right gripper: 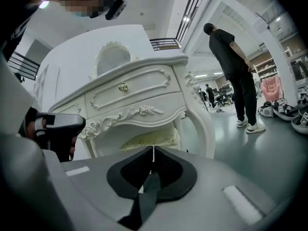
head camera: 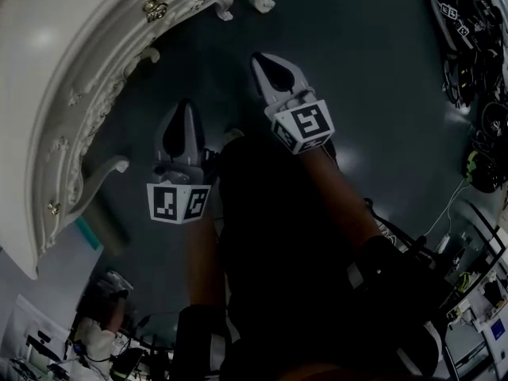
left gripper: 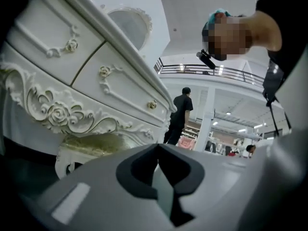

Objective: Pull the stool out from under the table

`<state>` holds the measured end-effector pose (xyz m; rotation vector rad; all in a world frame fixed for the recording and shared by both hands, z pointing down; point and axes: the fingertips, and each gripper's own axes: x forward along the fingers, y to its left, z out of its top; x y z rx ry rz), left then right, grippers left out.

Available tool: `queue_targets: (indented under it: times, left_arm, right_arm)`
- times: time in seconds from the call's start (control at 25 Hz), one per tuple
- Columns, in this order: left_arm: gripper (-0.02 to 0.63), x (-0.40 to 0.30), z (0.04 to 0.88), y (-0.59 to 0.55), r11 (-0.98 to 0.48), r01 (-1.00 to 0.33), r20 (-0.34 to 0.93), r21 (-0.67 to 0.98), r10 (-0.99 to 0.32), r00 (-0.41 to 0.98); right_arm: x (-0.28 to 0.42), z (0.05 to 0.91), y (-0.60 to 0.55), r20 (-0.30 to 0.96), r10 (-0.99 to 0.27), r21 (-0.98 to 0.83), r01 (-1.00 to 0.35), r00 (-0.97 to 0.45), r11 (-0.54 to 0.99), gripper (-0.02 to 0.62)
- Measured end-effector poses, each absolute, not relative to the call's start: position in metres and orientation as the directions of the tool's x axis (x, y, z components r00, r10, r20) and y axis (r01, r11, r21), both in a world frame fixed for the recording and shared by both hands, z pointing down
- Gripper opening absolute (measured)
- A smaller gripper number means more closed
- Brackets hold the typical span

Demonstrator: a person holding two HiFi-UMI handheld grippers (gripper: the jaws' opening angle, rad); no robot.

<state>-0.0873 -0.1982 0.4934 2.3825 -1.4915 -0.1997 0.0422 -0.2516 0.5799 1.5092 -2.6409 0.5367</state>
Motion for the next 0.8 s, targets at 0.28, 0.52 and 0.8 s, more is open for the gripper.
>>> queue_targets:
  times: [0.28, 0.52, 0.8]
  left_arm:
    - [0.008, -0.109, 0.562, -0.209, -0.399, -0.863, -0.007, 0.310, -0.909, 0.417]
    - [0.008, -0.127, 0.594, -0.215, -0.400, -0.868, -0.038, 0.294, -0.913, 0.407]
    - [0.008, -0.161, 0.600, -0.220, -0.354, -0.901, -0.049, 0.251, -0.934, 0.353]
  right_arm:
    - [0.026, 0.654, -0.281, 0.183, -0.807, -0.249, -0.820, -0.562, 0.515, 0.074]
    - [0.010, 0.703, -0.321, 0.159, -0.802, -0.234, -0.811, -0.575, 0.536, 0.116]
    - [0.009, 0.736, -0.379, 0.196, -0.848, -0.208, -0.866, -0.492, 0.454, 0.191]
